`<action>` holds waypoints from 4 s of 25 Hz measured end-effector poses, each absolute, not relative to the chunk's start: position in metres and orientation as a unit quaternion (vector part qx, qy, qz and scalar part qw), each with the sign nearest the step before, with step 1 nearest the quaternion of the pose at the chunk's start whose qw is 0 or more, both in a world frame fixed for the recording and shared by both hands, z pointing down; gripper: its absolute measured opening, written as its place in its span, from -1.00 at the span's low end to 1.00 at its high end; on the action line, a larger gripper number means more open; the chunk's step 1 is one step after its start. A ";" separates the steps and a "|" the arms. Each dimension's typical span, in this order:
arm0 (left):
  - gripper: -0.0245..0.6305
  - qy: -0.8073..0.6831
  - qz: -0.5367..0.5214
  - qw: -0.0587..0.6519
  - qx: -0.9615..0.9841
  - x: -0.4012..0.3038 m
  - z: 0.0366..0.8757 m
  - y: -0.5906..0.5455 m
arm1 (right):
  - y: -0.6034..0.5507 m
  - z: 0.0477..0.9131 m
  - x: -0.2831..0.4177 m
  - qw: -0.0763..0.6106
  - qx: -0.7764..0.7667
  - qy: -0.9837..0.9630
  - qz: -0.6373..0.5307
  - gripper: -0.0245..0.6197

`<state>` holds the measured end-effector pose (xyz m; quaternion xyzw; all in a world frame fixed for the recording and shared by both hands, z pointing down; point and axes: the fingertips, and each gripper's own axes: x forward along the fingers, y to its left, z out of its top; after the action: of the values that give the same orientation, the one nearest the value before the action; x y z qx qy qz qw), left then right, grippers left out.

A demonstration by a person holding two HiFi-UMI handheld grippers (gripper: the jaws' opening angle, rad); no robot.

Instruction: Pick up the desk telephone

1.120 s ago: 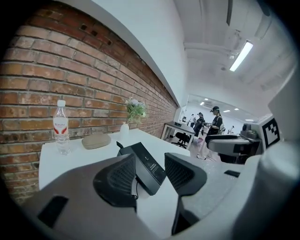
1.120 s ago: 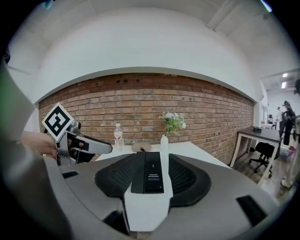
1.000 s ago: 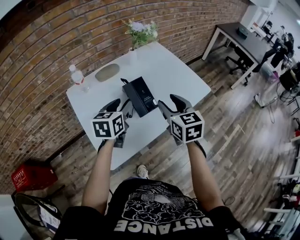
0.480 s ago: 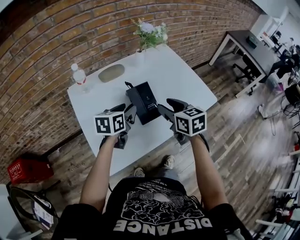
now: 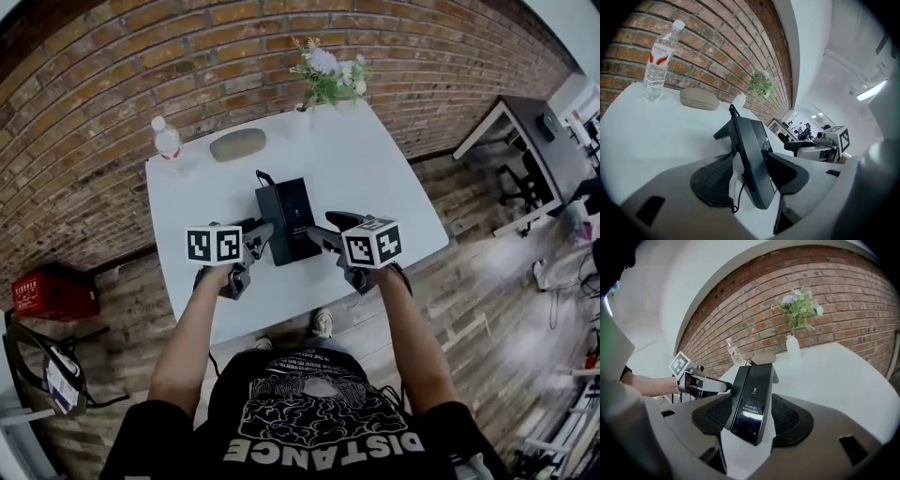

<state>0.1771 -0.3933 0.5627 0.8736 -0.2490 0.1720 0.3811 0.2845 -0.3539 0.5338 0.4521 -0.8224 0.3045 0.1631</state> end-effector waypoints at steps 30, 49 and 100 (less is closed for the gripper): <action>-0.30 -0.264 0.115 0.466 0.836 0.221 0.590 -0.410 | -0.390 0.606 0.259 0.167 0.292 -0.840 0.425 -0.05; -0.31 -0.311 0.057 0.470 0.824 0.219 0.563 -0.413 | -0.394 0.579 0.259 0.134 0.319 -0.840 0.418 -0.11; -0.29 -0.356 -0.074 0.176 0.915 0.174 0.289 -0.412 | -0.408 0.310 0.215 -0.005 0.352 -0.929 0.117 -0.10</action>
<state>0.1743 -0.4117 0.2893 0.9147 -0.3560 -0.0736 0.1764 0.2151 -0.4083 0.3099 0.3521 -0.9286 0.1172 -0.0048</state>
